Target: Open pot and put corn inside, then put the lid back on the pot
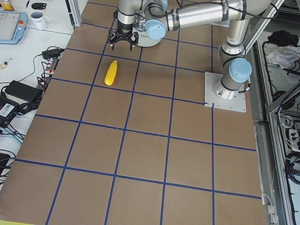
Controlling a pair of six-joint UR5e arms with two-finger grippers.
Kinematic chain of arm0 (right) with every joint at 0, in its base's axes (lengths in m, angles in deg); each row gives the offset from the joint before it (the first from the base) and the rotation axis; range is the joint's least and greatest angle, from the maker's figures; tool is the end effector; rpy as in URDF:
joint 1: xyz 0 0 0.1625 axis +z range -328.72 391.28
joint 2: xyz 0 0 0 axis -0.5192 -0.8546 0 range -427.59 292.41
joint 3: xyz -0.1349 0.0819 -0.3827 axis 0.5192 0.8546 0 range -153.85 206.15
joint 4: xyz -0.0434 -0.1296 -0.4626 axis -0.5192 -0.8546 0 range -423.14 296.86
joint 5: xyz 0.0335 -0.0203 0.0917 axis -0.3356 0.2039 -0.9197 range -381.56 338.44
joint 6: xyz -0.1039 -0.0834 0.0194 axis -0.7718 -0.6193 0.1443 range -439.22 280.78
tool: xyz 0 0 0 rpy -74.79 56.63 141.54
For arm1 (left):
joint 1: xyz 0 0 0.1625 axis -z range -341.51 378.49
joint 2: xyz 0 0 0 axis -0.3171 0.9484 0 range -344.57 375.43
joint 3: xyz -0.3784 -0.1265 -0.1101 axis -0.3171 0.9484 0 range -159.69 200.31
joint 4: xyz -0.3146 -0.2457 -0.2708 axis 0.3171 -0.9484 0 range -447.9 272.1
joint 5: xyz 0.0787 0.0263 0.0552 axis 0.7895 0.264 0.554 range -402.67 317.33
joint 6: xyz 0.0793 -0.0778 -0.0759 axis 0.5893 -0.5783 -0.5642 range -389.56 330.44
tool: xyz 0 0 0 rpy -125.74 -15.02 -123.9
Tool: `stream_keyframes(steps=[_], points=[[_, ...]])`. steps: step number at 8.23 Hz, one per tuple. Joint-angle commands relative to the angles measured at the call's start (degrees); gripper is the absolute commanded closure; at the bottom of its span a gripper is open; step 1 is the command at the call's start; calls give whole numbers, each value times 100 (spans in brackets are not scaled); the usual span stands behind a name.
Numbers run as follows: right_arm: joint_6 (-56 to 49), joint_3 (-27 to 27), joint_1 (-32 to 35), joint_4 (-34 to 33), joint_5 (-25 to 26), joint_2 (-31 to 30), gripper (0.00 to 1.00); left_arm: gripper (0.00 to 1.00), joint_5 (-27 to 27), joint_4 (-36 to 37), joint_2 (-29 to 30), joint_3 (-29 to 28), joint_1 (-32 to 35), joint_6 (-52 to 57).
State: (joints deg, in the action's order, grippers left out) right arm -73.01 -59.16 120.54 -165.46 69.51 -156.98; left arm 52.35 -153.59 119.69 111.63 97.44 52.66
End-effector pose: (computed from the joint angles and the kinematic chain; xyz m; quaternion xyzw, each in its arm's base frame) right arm 0.1230 -0.6021 0.5085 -0.0613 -0.9878 0.1429 0.0024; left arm 0.0087 -0.6783 0.3218 0.5770 0.8120 -0.0205 0.0852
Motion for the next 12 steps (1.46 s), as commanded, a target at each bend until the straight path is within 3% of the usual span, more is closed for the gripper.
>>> stream_keyframes(steps=[1, 5, 8, 12], points=[[-75, -4, 4, -42, -10, 9, 0, 0, -70, 940, 629, 34, -3, 575], [-94, -4, -5, 55, -2, -26, 0, 0, -344, 1602, 1411, 8, -3, 1340], [-102, -4, 4, 55, -28, -26, 0, 0, -335, 1927, 1711, 8, -3, 1954], [-102, -4, 13, 98, -72, -8, 0, 0, -335, 1963, 1931, 26, -11, 1991]])
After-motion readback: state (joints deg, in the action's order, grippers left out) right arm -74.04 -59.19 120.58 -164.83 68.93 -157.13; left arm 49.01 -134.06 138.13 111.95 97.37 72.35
